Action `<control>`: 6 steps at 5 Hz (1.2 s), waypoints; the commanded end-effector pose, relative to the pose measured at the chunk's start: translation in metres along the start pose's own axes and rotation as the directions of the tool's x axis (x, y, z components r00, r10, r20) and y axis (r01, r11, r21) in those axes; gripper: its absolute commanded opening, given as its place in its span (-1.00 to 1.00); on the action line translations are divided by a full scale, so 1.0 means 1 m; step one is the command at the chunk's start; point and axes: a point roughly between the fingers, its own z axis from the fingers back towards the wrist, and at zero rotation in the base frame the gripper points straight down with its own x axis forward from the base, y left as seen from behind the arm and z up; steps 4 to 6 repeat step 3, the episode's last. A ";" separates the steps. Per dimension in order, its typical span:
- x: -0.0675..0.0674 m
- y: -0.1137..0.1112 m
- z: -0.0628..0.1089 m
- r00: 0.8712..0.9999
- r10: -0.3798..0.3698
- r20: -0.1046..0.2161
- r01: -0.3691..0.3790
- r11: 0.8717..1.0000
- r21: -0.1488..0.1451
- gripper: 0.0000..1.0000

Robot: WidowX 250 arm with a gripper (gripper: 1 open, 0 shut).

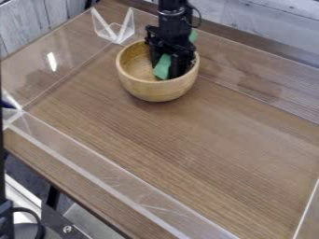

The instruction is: Put the green block in the brown bowl

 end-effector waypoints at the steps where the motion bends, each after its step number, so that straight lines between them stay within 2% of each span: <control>1: 0.006 0.011 -0.012 1.000 0.016 0.007 -0.016 1.000 0.006 -1.00; 3: 0.017 0.009 -0.010 0.999 0.025 0.029 -0.025 0.999 0.020 -1.00; 6: 0.017 0.009 -0.010 0.999 0.025 0.029 -0.025 0.999 0.020 -1.00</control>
